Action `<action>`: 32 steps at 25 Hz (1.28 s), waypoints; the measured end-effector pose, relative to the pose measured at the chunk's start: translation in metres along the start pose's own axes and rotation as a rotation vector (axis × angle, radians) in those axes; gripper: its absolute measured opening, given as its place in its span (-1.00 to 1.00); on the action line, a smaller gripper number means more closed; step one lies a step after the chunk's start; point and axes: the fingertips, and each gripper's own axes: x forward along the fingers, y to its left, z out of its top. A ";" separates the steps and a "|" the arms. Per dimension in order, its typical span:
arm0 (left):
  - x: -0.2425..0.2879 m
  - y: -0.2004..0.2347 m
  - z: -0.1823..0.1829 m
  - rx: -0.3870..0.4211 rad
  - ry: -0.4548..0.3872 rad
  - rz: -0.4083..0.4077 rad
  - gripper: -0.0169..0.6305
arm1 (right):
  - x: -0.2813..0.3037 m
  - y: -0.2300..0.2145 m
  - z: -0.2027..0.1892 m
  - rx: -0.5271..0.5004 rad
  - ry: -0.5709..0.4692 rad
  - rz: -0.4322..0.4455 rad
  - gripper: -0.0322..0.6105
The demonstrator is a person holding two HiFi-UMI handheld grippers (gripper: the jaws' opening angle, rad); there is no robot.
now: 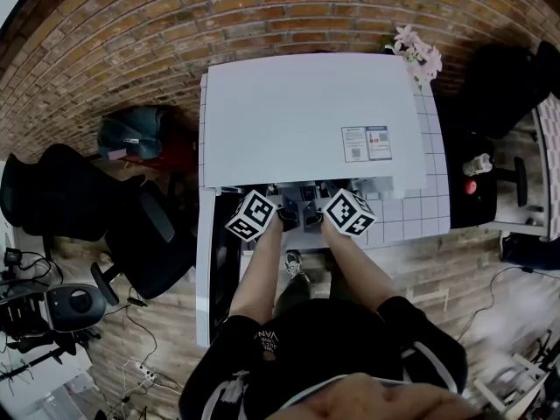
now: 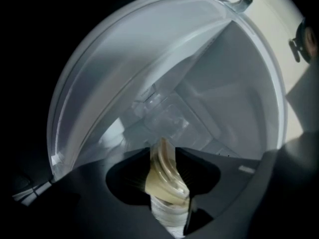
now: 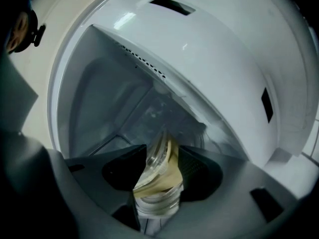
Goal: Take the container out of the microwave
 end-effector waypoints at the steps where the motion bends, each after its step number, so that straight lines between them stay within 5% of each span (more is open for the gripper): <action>1: 0.000 0.000 0.000 0.000 -0.001 -0.002 -0.44 | 0.000 0.000 0.000 -0.006 0.002 0.000 -0.29; 32: -0.036 -0.017 -0.008 0.021 -0.003 -0.048 -0.45 | -0.036 0.009 0.002 -0.039 -0.007 0.021 -0.32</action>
